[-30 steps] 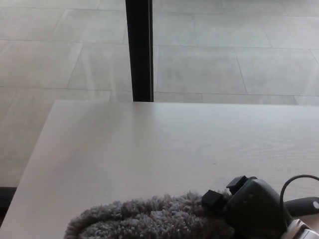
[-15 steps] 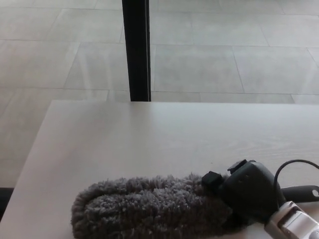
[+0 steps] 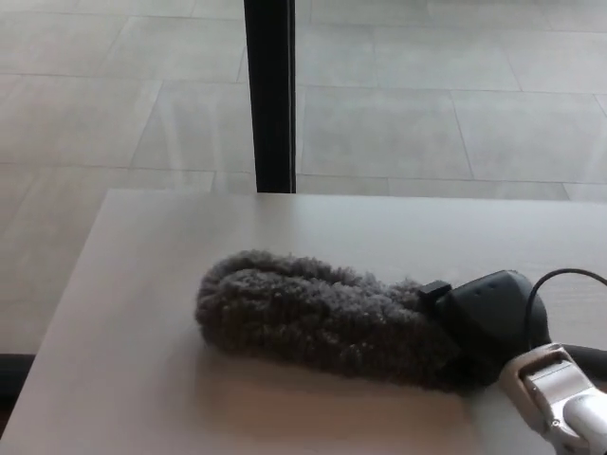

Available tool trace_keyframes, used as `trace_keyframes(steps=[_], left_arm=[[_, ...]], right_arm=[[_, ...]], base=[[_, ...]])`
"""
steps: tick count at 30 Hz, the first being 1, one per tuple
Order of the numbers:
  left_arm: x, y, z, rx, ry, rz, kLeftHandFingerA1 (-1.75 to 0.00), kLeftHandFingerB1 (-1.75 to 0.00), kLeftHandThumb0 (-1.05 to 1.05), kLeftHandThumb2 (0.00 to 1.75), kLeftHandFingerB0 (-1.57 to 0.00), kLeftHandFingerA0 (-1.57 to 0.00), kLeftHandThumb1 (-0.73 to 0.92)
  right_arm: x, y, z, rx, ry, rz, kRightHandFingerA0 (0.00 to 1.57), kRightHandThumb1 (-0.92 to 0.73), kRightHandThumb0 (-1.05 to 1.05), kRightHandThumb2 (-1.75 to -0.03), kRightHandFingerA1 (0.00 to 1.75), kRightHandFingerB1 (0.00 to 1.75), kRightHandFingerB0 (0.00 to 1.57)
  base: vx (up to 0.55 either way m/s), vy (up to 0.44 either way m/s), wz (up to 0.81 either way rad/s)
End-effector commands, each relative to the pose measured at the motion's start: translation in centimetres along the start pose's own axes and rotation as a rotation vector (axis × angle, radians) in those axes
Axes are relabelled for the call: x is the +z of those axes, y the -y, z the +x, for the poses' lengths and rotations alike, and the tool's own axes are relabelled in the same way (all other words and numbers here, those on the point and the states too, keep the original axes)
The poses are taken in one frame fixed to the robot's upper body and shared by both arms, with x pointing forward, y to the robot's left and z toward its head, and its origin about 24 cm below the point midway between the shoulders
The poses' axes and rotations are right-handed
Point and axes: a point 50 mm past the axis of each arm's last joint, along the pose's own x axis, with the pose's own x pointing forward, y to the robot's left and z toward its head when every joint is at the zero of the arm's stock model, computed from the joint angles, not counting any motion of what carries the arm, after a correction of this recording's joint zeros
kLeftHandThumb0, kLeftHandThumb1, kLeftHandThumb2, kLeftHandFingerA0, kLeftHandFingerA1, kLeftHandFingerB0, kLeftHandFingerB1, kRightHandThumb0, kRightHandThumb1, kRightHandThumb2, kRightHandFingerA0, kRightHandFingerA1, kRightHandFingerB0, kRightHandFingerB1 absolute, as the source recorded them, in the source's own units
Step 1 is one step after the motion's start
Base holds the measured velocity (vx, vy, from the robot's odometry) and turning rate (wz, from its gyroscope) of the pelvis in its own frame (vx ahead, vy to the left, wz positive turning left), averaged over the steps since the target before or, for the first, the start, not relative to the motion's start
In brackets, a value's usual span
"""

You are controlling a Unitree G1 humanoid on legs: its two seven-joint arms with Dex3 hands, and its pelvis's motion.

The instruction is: The robot uses its right hand to pick up the duster kept in the middle of the desk and use it to wipe the desk by swiping its surface twice

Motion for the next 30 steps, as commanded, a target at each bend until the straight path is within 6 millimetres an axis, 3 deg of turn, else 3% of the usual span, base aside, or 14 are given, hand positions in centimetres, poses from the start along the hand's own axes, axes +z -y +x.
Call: trace_keyframes(steps=[1, 5, 6, 8, 12, 13, 14, 15, 16, 17, 23, 24, 26, 30], left_arm=[[-0.5, -0.1, -0.3, -0.015, 0.025, 0.013, -0.62, -0.46, -0.54, 0.60, -0.52, -0.50, 0.68], [-0.7, 0.0, -0.3, -0.009, 0.018, -0.042, -0.62, -0.47, -0.50, 0.59, -0.52, -0.48, 0.66], [-0.7, 0.0, -0.3, -0.015, 0.023, -0.028, -0.64, -0.48, -0.53, 0.60, -0.54, -0.49, 0.67], [-0.9, 0.1, -0.3, -0.023, 0.022, -0.026, -0.64, -0.48, -0.53, 0.59, -0.54, -0.49, 0.65], [-1.2, 0.1, -0.3, -0.011, 0.010, -0.040, -0.63, -0.47, -0.50, 0.60, -0.56, -0.52, 0.67], [-1.2, 0.1, -0.4, -0.015, 0.012, -0.033, -0.62, -0.48, -0.48, 0.60, -0.53, -0.48, 0.69], [-1.3, 0.1, -0.4, -0.016, 0.017, -0.021, -0.58, -0.47, -0.48, 0.60, -0.53, -0.48, 0.68], [-1.3, 0.0, -0.5, -0.010, 0.016, -0.029, -0.59, -0.46, -0.49, 0.60, -0.54, -0.47, 0.67], [-1.3, 0.0, -0.5, -0.012, 0.013, -0.042, -0.59, -0.46, -0.49, 0.60, -0.54, -0.47, 0.67], [-1.3, -0.1, -0.5, -0.014, 0.017, -0.053, -0.60, -0.48, -0.50, 0.61, -0.55, -0.47, 0.67], [-1.6, -0.2, -0.6, -0.011, 0.015, -0.078, -0.62, -0.47, -0.49, 0.60, -0.56, -0.49, 0.66], [-1.6, -0.2, -0.6, -0.010, 0.013, -0.074, -0.63, -0.48, -0.48, 0.60, -0.56, -0.50, 0.67], [-1.5, -0.3, -0.7, -0.009, 0.015, -0.080, -0.63, -0.47, -0.50, 0.60, -0.55, -0.50, 0.65], [-1.4, -0.3, -0.6, -0.005, 0.017, -0.082, -0.60, -0.49, -0.47, 0.61, -0.57, -0.48, 0.68]], right_arm=[[-8.1, -3.8, -4.0, 0.319, -0.363, -0.118, 0.79, -0.66, -0.38, -0.61, 1.68, 1.07, 0.77], [-10.2, -4.0, -5.2, 0.344, -0.450, -0.140, 0.82, -0.68, -0.41, -0.60, 1.66, 0.96, 0.74], [-11.0, -4.0, -5.7, 0.336, -0.490, -0.123, 0.87, -0.58, -0.56, -0.69, 1.59, 1.19, 0.77], [-12.1, -4.0, -6.4, 0.341, -0.567, -0.082, 0.83, -0.67, -0.50, -0.60, 1.69, 1.21, 0.70], [-13.2, -4.3, -7.4, 0.348, -0.631, -0.041, 0.83, -0.63, -0.49, -0.65, 1.62, 0.96, 0.69], [-13.8, -4.3, -7.9, 0.363, -0.658, -0.034, 0.83, -0.62, -0.43, -0.59, 1.23, 0.62, 0.74], [-14.9, -4.5, -8.9, 0.402, -0.724, -0.027, 0.82, -0.62, -0.42, -0.61, 1.42, 0.84, 0.79], [-15.3, -4.7, -9.5, 0.425, -0.771, -0.027, 0.93, -0.49, -0.50, -0.87, 1.25, 0.86, 0.81], [-15.4, -4.7, -9.7, 0.422, -0.781, -0.019, 0.93, -0.49, -0.50, -0.87, 1.25, 0.86, 0.81], [-15.7, -4.8, -10.0, 0.430, -0.806, 0.000, 0.80, -0.60, -0.41, -0.63, 1.52, 0.77, 0.80], [-16.6, -5.3, -11.9, 0.408, -0.890, 0.056, 0.83, -0.61, -0.43, -0.62, 1.47, 0.47, 0.53], [-16.7, -5.6, -12.3, 0.440, -0.907, 0.064, 0.79, -0.63, -0.41, -0.63, 1.53, 0.83, 0.72], [-16.3, -5.9, -12.3, 0.459, -0.897, 0.083, 0.79, -0.60, -0.39, -0.63, 1.55, 0.93, 0.79], [-15.5, -5.8, -11.3, 0.424, -0.827, 0.090, 0.79, -0.64, -0.41, -0.63, 1.48, 0.72, 0.73]], base=[[0.00, 0.000, 0.00], [0.00, 0.000, 0.00], [0.00, 0.000, 0.00], [0.00, 0.000, 0.00], [0.00, 0.000, 0.00], [0.00, 0.000, 0.00], [0.00, 0.000, 0.00], [0.00, 0.000, 0.00], [0.00, 0.000, 0.00], [0.00, 0.000, 0.00], [0.00, 0.000, 0.00], [0.00, 0.000, 0.00], [0.00, 0.000, 0.00], [0.00, 0.000, 0.00]])
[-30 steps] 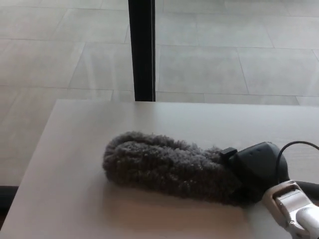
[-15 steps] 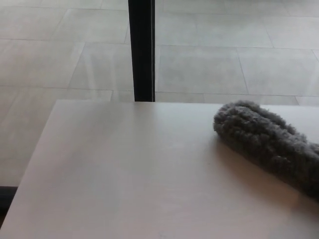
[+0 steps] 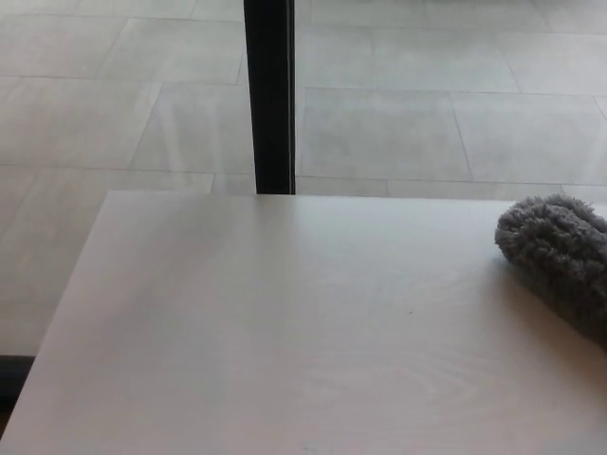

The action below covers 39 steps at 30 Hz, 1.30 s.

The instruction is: The robot uses its right hand to pick up the duster kept in the middle of the desk and use it to wipe the desk by swiping its surface twice

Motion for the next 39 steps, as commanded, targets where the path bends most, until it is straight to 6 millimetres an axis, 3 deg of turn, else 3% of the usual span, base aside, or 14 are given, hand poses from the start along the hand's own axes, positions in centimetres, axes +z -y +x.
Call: trace_keyframes(steps=[1, 7, 9, 11, 13, 14, 19, 20, 22, 23, 25, 28, 30, 39], left_arm=[[0.1, -0.3, -0.2, 0.008, 0.016, -0.014, -0.61, -0.49, -0.46, 0.61, -0.55, -0.48, 0.69], [0.1, -0.4, -0.2, 0.002, 0.017, -0.031, -0.65, -0.50, -0.46, 0.59, -0.55, -0.47, 0.67], [0.2, -0.4, -0.2, 0.003, 0.019, -0.013, -0.64, -0.48, -0.49, 0.61, -0.54, -0.50, 0.68], [0.2, -0.5, -0.3, -0.001, 0.022, 0.003, -0.64, -0.48, -0.49, 0.61, -0.54, -0.50, 0.68], [0.2, -0.4, -0.2, 0.008, 0.019, -0.017, -0.62, -0.50, -0.46, 0.60, -0.57, -0.49, 0.68], [0.2, -0.4, -0.2, 0.008, 0.021, -0.013, -0.62, -0.48, -0.48, 0.60, -0.57, -0.51, 0.68], [0.2, -0.5, -0.3, 0.018, 0.022, 0.018, -0.63, -0.48, -0.51, 0.61, -0.61, -0.54, 0.67], [0.2, -0.4, -0.2, 0.026, 0.017, 0.024, -0.65, -0.50, -0.49, 0.60, -0.59, -0.52, 0.67], [0.2, -0.4, -0.2, 0.022, 0.023, 0.011, -0.65, -0.50, -0.49, 0.60, -0.59, -0.52, 0.67], [0.2, -0.4, -0.2, 0.021, 0.023, 0.016, -0.64, -0.49, -0.49, 0.60, -0.59, -0.50, 0.68], [0.2, -0.5, -0.2, 0.021, 0.016, 0.046, -0.61, -0.47, -0.51, 0.60, -0.57, -0.45, 0.68], [-0.2, -0.6, -0.3, 0.037, 0.008, -0.011, -0.61, -0.48, -0.50, 0.59, -0.60, -0.47, 0.63], [-0.3, -0.5, -0.4, 0.027, 0.008, 0.045, -0.61, -0.47, -0.53, 0.60, -0.59, -0.47, 0.66], [-0.9, -0.9, -0.7, 0.049, -0.012, -0.004, -0.62, -0.51, -0.52, 0.59, -0.64, -0.46, 0.62]], right_arm=[[-0.2, -2.3, -1.0, 0.128, 0.004, -0.003, 0.78, -0.65, -0.43, -0.64, 1.50, 0.76, 0.69], [2.5, -1.1, -0.6, 0.122, 0.146, 0.108, 0.74, -0.71, -0.36, -0.67, 1.52, 0.87, 0.62], [3.6, -0.1, -0.4, 0.141, 0.222, 0.164, 0.75, -0.72, -0.50, -0.61, 0.99, 0.47, 0.49], [4.1, 0.4, -0.3, 0.143, 0.270, 0.179, 0.75, -0.72, -0.50, -0.61, 0.99, 0.47, 0.49], [4.7, 1.1, -0.1, 0.217, 0.289, 0.224, 0.18, -0.74, -0.76, -0.63, 0.56, 0.23, 0.01], [5.0, 1.7, 0.0, 0.255, 0.305, 0.185, 0.00, -0.78, -0.99, -0.66, 0.00, 0.00, 0.00], [5.3, 4.4, 0.6, 0.308, 0.363, 0.228, 0.00, -0.73, -1.05, -0.62, 0.00, 0.00, 0.00], [5.1, 5.5, 0.6, 0.297, 0.388, 0.239, 0.00, -0.59, -1.01, -0.90, 0.00, 0.00, 0.00], [5.0, 5.8, 0.6, 0.295, 0.398, 0.234, 0.00, -0.59, -1.01, -0.90, 0.00, 0.00, 0.00], [4.9, 6.4, 0.5, 0.275, 0.413, 0.233, 0.00, -0.72, -1.04, -0.63, 0.00, 0.00, 0.00], [4.5, 7.7, 0.2, 0.224, 0.447, 0.211, 0.00, -0.74, -1.05, -0.64, 0.00, 0.00, 0.00], [3.6, 9.1, -0.5, 0.179, 0.478, 0.220, 0.00, -0.62, -1.04, -0.91, 0.00, 0.00, 0.00], [1.9, 10.6, -0.9, 0.120, 0.462, 0.241, 0.00, -0.77, -1.05, -0.63, 0.00, 0.00, 0.00], [-5.4, 14.2, -2.4, -0.043, 0.357, 0.379, 0.00, -0.65, -1.05, -0.89, 0.00, 0.00, 0.00]], base=[[0.00, 0.000, 0.00], [0.00, 0.000, 0.00], [0.00, 0.000, 0.00], [0.00, 0.000, 0.00], [0.00, 0.000, 0.00], [0.00, 0.000, 0.00], [0.00, 0.000, 0.00], [0.00, 0.000, 0.00], [0.00, 0.000, 0.00], [0.00, 0.000, 0.00], [0.00, 0.000, 0.00], [0.00, 0.000, 0.00], [0.00, 0.000, 0.00], [0.00, 0.000, 0.00]])
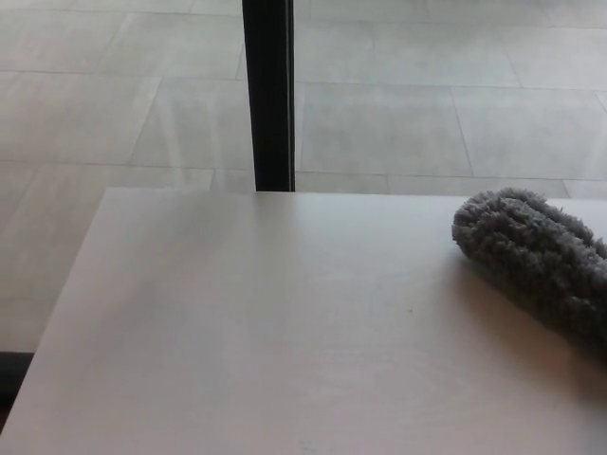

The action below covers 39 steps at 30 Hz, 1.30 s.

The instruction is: The robot uses its right hand to pick up the duster kept in the middle of the desk and use it to wipe the desk by swiping its surface twice

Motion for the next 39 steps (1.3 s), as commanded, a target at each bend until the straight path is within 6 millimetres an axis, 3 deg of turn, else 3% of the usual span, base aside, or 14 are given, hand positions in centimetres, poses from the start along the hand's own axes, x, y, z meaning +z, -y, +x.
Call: trace_keyframes(steps=[1, 2, 4, 8, 11, 13, 14, 15, 18, 24, 25, 26, 32, 39], left_arm=[[-0.7, -1.0, -0.6, 0.046, -0.005, -0.001, -0.61, -0.51, -0.52, 0.59, -0.63, -0.45, 0.62], [-0.8, -0.9, -0.6, 0.056, -0.017, 0.025, -0.58, -0.47, -0.56, 0.59, -0.60, -0.46, 0.63], [-0.8, -0.9, -0.6, 0.061, -0.022, 0.037, -0.58, -0.47, -0.56, 0.59, -0.60, -0.46, 0.63], [-1.2, -0.8, -0.7, 0.050, -0.021, 0.011, -0.56, -0.47, -0.53, 0.59, -0.61, -0.47, 0.63], [-1.1, -0.9, -0.7, 0.040, -0.026, 0.037, -0.58, -0.46, -0.56, 0.60, -0.57, -0.46, 0.64], [-1.0, -0.8, -0.6, 0.039, -0.026, 0.040, -0.58, -0.46, -0.56, 0.60, -0.57, -0.46, 0.64], [-1.0, -0.8, -0.6, 0.054, -0.021, 0.032, -0.59, -0.46, -0.54, 0.59, -0.62, -0.50, 0.62], [-1.0, -0.8, -0.5, 0.057, -0.026, -0.020, -0.61, -0.47, -0.53, 0.58, -0.60, -0.49, 0.61], [-1.0, -0.4, -0.3, 0.046, -0.029, -0.023, -0.62, -0.49, -0.51, 0.59, -0.61, -0.50, 0.62], [-0.4, -0.5, -0.2, 0.064, -0.013, -0.025, -0.63, -0.52, -0.54, 0.59, -0.60, -0.42, 0.61], [-0.4, -0.5, -0.2, 0.067, -0.015, -0.014, -0.64, -0.53, -0.55, 0.59, -0.60, -0.43, 0.61], [-0.5, -0.6, -0.2, 0.074, -0.029, 0.012, -0.61, -0.50, -0.56, 0.59, -0.58, -0.44, 0.63], [-1.7, -0.7, -0.5, 0.098, -0.074, 0.023, -0.58, -0.46, -0.53, 0.60, -0.54, -0.47, 0.67], [-2.5, -1.2, -0.9, 0.121, -0.079, -0.116, -0.60, -0.48, -0.49, 0.58, -0.56, -0.48, 0.62]], right_arm=[[-5.3, 7.2, -4.7, -0.021, -0.038, 0.124, 0.00, -0.65, -1.05, -0.87, 0.00, 0.00, 0.00], [-6.7, 8.0, -6.1, -0.059, -0.072, 0.151, 0.00, -0.78, -1.05, -0.65, 0.00, 0.00, 0.00], [-7.2, 8.3, -6.7, -0.071, -0.083, 0.159, 0.00, -0.78, -1.05, -0.65, 0.00, 0.00, 0.00], [-12.7, 8.0, -11.2, -0.144, -0.274, 0.265, 0.00, -0.72, -1.05, -0.96, 0.20, 0.00, 0.00], [-17.1, 5.3, -15.0, -0.218, -0.472, 0.402, 0.00, -0.71, -1.05, -0.93, 0.16, 0.00, 0.00], [-17.1, 5.2, -15.1, -0.219, -0.477, 0.407, 0.00, -0.71, -1.05, -0.93, 0.16, 0.00, 0.00], [-19.4, 1.9, -18.4, -0.305, -0.629, 0.574, 0.00, -0.86, -1.03, -0.66, 0.00, 0.04, 0.00], [-19.7, 0.7, -19.0, -0.343, -0.659, 0.665, 0.00, -0.68, -1.05, -1.09, 0.43, 0.22, 0.00], [-20.5, -3.0, -21.0, -0.442, -0.770, 0.897, 0.00, -0.62, -1.04, -1.06, 0.40, 0.25, 0.00], [-20.2, -8.6, -22.8, -0.514, -0.947, 0.966, 0.00, -0.69, -1.03, -1.06, 0.33, 0.12, 0.07], [-20.3, -9.1, -23.0, -0.551, -0.962, 0.976, 0.00, -0.73, -0.91, -0.70, 0.15, 0.34, 0.00], [-20.3, -9.7, -23.4, -0.567, -0.996, 0.999, 0.00, -0.67, -1.03, -1.02, 0.28, 0.12, 0.10], [-19.9, -14.3, -25.9, -0.494, -1.127, 1.273, 0.00, -0.76, -0.96, -1.11, 0.44, 0.29, 0.00], [-19.4, -16.5, -27.3, -0.386, -1.137, 1.444, 0.00, -0.77, -1.03, -1.09, 0.36, 0.19, 0.00]], base=[[0.00, 0.000, 0.00], [0.00, 0.000, 0.00], [0.00, 0.000, 0.00], [0.00, 0.000, 0.00], [0.00, 0.000, 0.00], [0.00, 0.000, 0.00], [0.00, 0.000, 0.00], [0.00, 0.000, 0.00], [0.00, 0.000, 0.00], [0.00, 0.000, 0.00], [0.00, 0.000, 0.00], [0.00, 0.000, 0.00], [0.00, 0.000, 0.00], [0.00, 0.000, 0.00]])
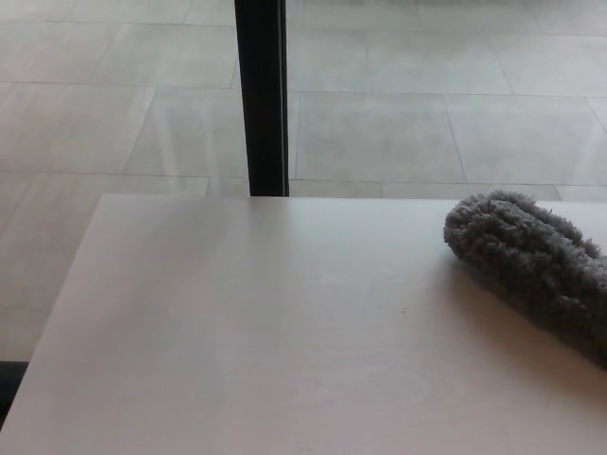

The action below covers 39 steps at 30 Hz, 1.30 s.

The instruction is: The robot uses its right hand to pick up the duster kept in the middle of the desk and use it to wipe the desk by swiping its surface twice

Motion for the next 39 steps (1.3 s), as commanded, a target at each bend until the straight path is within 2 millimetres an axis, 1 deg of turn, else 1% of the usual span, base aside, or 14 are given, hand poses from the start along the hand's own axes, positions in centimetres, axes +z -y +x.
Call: trace_keyframes(steps=[1, 9, 19, 20, 22, 23, 27, 28, 30, 31, 32, 33, 36, 39], left_arm=[[-1.7, -1.3, -0.8, 0.094, -0.048, -0.102, -0.58, -0.46, -0.50, 0.59, -0.54, -0.48, 0.64], [-2.2, -1.5, -1.0, 0.098, -0.085, -0.101, -0.56, -0.41, -0.66, 0.63, -0.29, -0.33, 0.77], [0.1, 0.4, 0.2, -0.073, -0.035, -0.159, -0.57, -0.41, -0.73, 0.65, -0.21, -0.10, 0.82], [-0.1, 0.0, 0.0, -0.058, -0.048, -0.172, -0.60, -0.54, -0.76, 0.99, -0.17, -0.08, 0.62], [-0.3, -0.5, -0.1, -0.006, -0.050, -0.226, -0.63, -0.46, -0.75, 0.64, -0.23, -0.14, 0.78], [-0.3, -0.6, -0.2, 0.007, -0.048, -0.240, -0.64, -0.46, -0.74, 0.64, -0.22, -0.16, 0.79], [-0.4, -0.6, -0.2, 0.012, -0.050, -0.247, -0.66, -0.48, -0.74, 0.63, -0.22, -0.15, 0.78], [-0.2, -0.4, 0.0, 0.038, -0.050, -0.198, -0.61, -0.49, -0.74, 0.97, -0.07, -0.19, 0.60], [-0.3, -0.4, 0.0, 0.045, -0.049, -0.210, -0.61, -0.43, -0.75, 0.97, -0.04, -0.19, 0.60], [-0.2, -0.4, 0.0, 0.045, -0.041, -0.204, -0.59, -0.34, -0.71, 0.64, -0.06, -0.19, 0.78], [-0.2, -0.5, 0.0, 0.047, -0.040, -0.205, -0.59, -0.34, -0.71, 0.64, -0.06, -0.19, 0.78], [-0.3, -0.8, -0.2, 0.059, -0.033, -0.185, -0.63, -0.41, -0.73, 0.98, -0.05, -0.22, 0.60], [-0.7, -1.1, -0.4, 0.070, -0.046, -0.191, -0.63, -0.51, -0.71, 0.97, -0.10, -0.23, 0.59], [-0.8, -1.3, -0.5, 0.082, -0.053, -0.199, -0.63, -0.50, -0.71, 0.97, -0.10, -0.23, 0.59]], right_arm=[[-7.0, -1.3, -2.0, -0.001, -0.205, 0.560, 0.00, -0.77, -1.05, -1.09, 0.34, 0.17, 0.00], [-6.8, -2.1, -2.1, 0.169, -0.193, 0.500, 0.00, -0.74, -1.00, -1.12, 0.33, 0.13, 0.03], [-6.9, -3.5, -2.2, 0.277, -0.226, 0.508, 0.00, -0.73, -1.03, -1.12, 0.32, 0.13, 0.09], [-6.3, -3.4, -1.9, 0.310, -0.203, 0.488, 0.00, -0.75, -0.97, -1.13, 0.36, 0.17, 0.06], [-4.9, -3.5, -1.2, 0.316, -0.156, 0.464, 0.00, -0.71, -0.90, -1.12, 0.39, 0.27, 0.05], [-4.3, -3.6, -0.9, 0.304, -0.145, 0.475, 0.00, -0.71, -0.92, -1.11, 0.41, 0.35, 0.00], [-1.8, -3.8, 0.2, 0.285, -0.125, 0.702, 0.00, -0.67, -0.95, -1.08, 0.44, 0.33, 0.06], [0.8, -4.2, 1.3, 0.251, -0.094, 0.985, 0.02, -0.66, -0.90, -1.10, 0.53, 0.28, 0.00], [1.1, -4.1, 1.3, 0.264, -0.088, 1.000, 0.00, -0.68, -0.87, -1.11, 0.56, 0.28, 0.05], [0.9, -4.0, 1.3, 0.266, -0.089, 1.002, 0.00, -0.68, -0.87, -1.09, 0.60, 0.28, 0.04], [1.0, -4.0, 1.2, 0.268, -0.088, 1.003, 0.00, -0.68, -0.87, -1.09, 0.60, 0.28, 0.04], [-0.3, -3.9, 0.8, 0.265, -0.109, 0.985, 0.05, -0.60, -0.82, -1.03, 0.62, 0.38, 0.00], [-4.4, -2.5, -0.6, 0.214, -0.228, 0.746, 0.11, -0.57, -0.82, -1.01, 0.65, 0.27, 0.00], [-5.0, -2.0, -0.8, 0.185, -0.237, 0.764, 0.16, -0.56, -0.81, -1.00, 0.69, 0.29, 0.00]], base=[[0.00, 0.000, 0.00], [0.00, 0.000, 0.00], [0.00, 0.000, 0.00], [0.00, 0.000, 0.00], [0.00, 0.000, 0.00], [0.00, 0.000, 0.00], [0.00, 0.000, 0.00], [0.00, 0.000, 0.00], [0.00, 0.000, 0.00], [0.00, 0.000, 0.00], [0.00, 0.000, 0.00], [0.00, 0.000, 0.00], [0.00, 0.000, 0.00], [0.00, 0.000, 0.02]])
